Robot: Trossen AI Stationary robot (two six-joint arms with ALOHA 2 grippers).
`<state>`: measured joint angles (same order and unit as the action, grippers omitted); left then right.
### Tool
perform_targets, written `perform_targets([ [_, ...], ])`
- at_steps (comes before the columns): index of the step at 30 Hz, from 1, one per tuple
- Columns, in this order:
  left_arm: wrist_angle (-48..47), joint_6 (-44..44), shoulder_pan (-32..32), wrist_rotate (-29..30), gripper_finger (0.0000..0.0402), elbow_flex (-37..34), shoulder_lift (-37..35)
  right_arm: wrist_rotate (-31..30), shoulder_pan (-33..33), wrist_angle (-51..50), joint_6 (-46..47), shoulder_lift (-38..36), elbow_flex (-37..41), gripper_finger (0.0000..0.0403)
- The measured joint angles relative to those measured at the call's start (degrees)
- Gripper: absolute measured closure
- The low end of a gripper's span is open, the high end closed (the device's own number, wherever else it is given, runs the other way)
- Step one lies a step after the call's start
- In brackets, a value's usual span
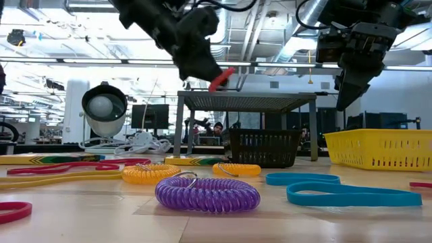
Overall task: Pick & Place Office Desk Supplies
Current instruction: Put the orange spring keychain into the black basket
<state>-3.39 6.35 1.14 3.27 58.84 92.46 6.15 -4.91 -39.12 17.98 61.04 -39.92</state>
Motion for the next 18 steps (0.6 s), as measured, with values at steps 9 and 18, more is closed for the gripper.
perform_targets([
  [9, 1.39, -0.04, -0.08, -0.96, 0.0396, 0.64, 3.97, 0.00, 0.00, 1.91, -0.01, 0.00, 0.00, 0.0272],
  [18, 5.89, 0.06, -0.08, -1.41, 0.0396, 0.73, 7.06, 0.00, 0.00, 2.93, -0.02, 0.00, 0.00, 0.0272],
])
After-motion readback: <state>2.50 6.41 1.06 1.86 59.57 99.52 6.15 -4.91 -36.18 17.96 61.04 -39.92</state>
